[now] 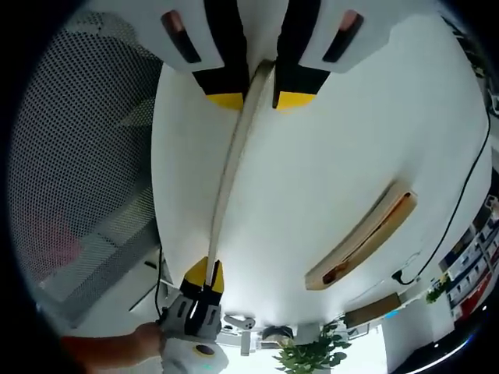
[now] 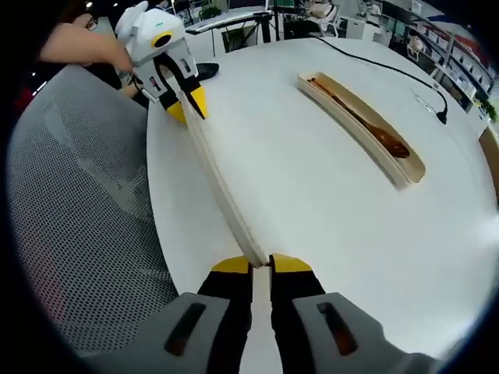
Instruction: Arrange the utensils inside the cutlery case until each visible utensil rests in its matching compartment.
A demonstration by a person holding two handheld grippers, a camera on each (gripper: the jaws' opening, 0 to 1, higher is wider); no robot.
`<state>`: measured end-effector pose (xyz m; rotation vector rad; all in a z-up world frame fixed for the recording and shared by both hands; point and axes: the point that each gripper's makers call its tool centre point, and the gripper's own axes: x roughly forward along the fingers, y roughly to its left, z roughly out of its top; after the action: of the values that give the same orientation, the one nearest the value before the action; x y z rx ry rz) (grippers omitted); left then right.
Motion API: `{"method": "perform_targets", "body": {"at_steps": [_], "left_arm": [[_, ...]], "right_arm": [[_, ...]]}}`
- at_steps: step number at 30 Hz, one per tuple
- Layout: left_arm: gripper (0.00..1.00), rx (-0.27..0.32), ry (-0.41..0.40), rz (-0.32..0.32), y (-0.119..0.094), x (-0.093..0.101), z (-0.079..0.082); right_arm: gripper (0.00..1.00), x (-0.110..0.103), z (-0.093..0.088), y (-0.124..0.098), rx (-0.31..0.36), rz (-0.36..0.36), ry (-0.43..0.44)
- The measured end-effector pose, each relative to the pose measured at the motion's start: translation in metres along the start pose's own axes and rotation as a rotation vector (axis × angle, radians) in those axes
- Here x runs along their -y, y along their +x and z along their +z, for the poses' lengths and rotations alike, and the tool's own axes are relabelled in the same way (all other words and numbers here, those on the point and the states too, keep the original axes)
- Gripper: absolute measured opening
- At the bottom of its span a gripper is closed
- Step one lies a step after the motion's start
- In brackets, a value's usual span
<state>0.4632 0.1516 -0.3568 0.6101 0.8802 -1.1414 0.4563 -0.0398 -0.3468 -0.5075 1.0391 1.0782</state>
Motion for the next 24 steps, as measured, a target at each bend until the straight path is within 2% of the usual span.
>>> {"method": "perform_targets", "body": {"at_steps": [1,2,3,5,8,14,17,19,22,24], "left_arm": [[0.12,0.0,0.002,-0.005,0.0,0.001,0.001],[0.11,0.0,0.002,-0.008,-0.001,0.002,0.001],[0.11,0.002,0.002,-0.009,-0.001,0.002,0.002],[0.11,0.008,-0.007,0.0,-0.002,-0.001,0.004],[0.12,0.024,-0.035,0.013,-0.006,-0.008,0.011],[0.12,0.028,-0.023,0.027,-0.018,-0.022,0.027],[0.15,0.089,-0.13,0.047,-0.025,-0.035,0.039],[0.17,0.111,-0.162,0.053,-0.027,-0.041,0.043],[0.17,0.097,-0.114,0.062,-0.025,-0.044,0.045],[0.17,0.095,-0.114,0.06,-0.025,-0.045,0.048]], "right_arm": [[0.05,0.001,0.001,0.0,0.001,-0.008,-0.007],[0.04,0.006,0.004,-0.003,0.016,-0.038,-0.068],[0.04,0.006,0.005,-0.004,0.02,-0.041,-0.077],[0.05,0.007,0.006,-0.007,0.018,-0.024,-0.038],[0.05,0.015,0.013,-0.013,0.049,-0.033,-0.012],[0.05,0.024,0.022,-0.024,0.083,-0.033,-0.009],[0.04,0.028,0.027,-0.028,0.111,-0.017,0.018],[0.04,0.031,0.03,-0.031,0.141,-0.016,0.032],[0.05,0.034,0.032,-0.034,0.173,0.011,0.089],[0.05,0.036,0.03,-0.037,0.182,0.022,0.1]]}}
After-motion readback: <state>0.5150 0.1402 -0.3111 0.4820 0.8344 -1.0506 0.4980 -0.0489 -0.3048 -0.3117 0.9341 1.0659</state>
